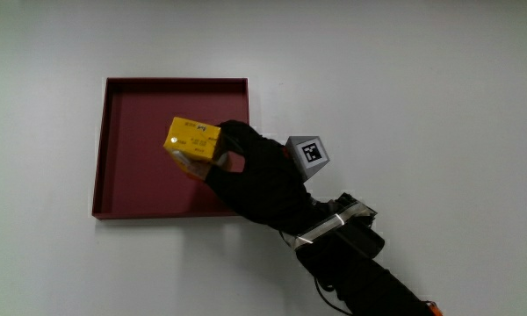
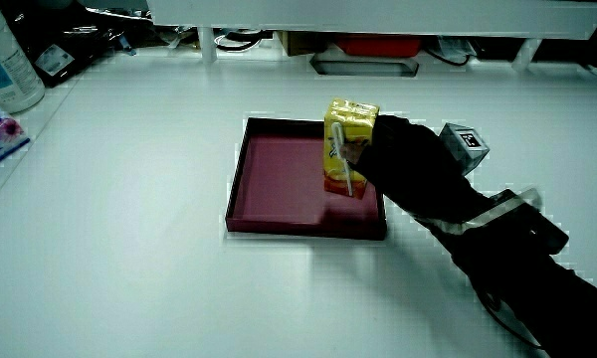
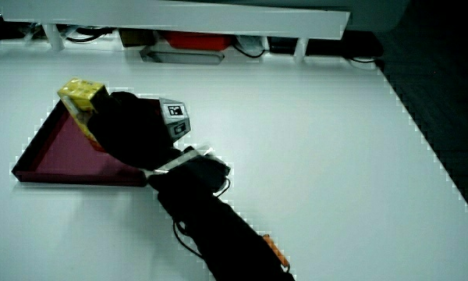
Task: Place ice redtea
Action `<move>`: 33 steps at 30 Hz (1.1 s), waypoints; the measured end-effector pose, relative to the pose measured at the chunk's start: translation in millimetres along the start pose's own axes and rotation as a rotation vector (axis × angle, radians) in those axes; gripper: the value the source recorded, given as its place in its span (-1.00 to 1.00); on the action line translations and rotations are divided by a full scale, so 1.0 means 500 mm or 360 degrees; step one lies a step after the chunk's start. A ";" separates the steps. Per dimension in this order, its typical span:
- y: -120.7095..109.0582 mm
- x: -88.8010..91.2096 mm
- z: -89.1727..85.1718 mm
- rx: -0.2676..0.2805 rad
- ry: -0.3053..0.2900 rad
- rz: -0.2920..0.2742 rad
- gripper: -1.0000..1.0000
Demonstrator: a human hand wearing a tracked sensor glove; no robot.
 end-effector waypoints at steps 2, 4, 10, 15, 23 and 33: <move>0.001 0.010 -0.004 -0.0017 0.0005 -0.0021 0.00; 0.002 0.019 -0.007 -0.0018 0.0028 -0.0033 0.00; 0.003 0.042 -0.010 -0.0027 0.0021 -0.0104 0.00; 0.002 0.052 -0.007 -0.0050 0.0046 -0.0108 0.00; -0.008 0.060 0.003 -0.0046 0.0049 -0.0133 0.00; -0.008 0.059 0.003 -0.0054 0.0039 -0.0139 -0.08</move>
